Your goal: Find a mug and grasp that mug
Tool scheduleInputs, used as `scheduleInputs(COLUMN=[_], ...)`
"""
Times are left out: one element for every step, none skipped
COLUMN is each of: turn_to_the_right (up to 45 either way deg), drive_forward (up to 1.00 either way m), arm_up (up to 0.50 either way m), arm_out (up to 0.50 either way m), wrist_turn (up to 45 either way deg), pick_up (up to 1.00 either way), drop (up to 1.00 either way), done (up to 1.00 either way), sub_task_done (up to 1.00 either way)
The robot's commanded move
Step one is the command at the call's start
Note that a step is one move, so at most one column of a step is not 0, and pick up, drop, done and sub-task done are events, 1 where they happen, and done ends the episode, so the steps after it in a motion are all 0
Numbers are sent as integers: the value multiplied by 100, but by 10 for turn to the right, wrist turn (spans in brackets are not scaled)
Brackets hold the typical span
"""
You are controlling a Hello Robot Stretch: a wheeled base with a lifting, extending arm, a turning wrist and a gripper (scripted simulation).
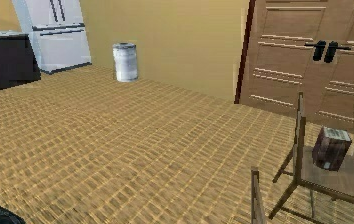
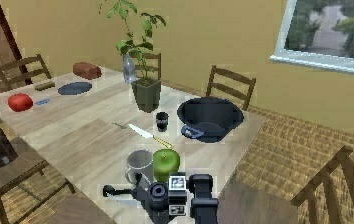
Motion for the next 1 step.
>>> scheduleInputs(turn_to_the_right=[0], drive_forward=[0], arm_up=[0], arm_out=[0], wrist_turn=[0], pick_up=[0], drop=[0], done=[100], sub_task_done=[0])
